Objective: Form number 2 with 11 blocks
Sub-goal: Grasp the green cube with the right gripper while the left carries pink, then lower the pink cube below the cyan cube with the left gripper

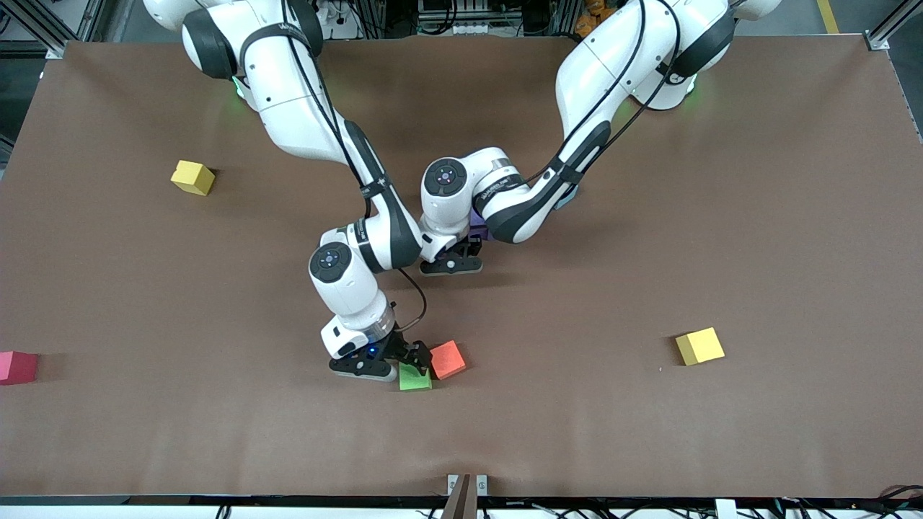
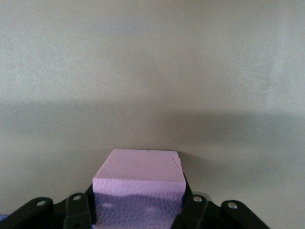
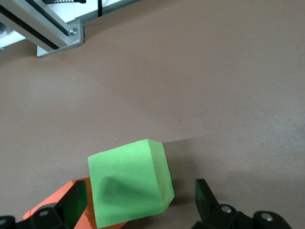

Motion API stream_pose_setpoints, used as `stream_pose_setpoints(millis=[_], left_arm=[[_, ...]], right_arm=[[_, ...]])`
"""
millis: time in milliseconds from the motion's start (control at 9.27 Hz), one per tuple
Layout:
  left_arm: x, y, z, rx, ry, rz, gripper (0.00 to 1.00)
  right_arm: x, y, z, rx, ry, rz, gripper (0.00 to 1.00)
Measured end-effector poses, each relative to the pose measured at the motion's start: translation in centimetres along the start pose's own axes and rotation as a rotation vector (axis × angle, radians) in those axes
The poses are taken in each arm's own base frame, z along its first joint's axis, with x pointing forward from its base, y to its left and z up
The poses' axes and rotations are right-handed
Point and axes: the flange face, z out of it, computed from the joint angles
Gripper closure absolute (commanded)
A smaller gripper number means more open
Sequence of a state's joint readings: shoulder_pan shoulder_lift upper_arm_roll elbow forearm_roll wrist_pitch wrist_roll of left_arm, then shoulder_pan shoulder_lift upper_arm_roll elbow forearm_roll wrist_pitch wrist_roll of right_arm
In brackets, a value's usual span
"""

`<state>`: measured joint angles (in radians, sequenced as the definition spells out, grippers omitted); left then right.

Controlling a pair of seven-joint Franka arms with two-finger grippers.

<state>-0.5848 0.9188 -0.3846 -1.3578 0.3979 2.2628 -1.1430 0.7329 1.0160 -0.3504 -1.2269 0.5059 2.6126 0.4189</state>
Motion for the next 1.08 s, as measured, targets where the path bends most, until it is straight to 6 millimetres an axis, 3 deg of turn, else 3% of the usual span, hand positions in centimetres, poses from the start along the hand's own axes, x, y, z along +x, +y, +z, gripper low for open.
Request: stream_pose_setpoints(millis=[1079], left_arm=[[-0.3, 0.14, 0.32, 0.007, 0.003, 0.006, 1.0]], right_arm=[[-0.12, -0.72, 0.16, -0.054, -0.012, -0.07, 0.0]])
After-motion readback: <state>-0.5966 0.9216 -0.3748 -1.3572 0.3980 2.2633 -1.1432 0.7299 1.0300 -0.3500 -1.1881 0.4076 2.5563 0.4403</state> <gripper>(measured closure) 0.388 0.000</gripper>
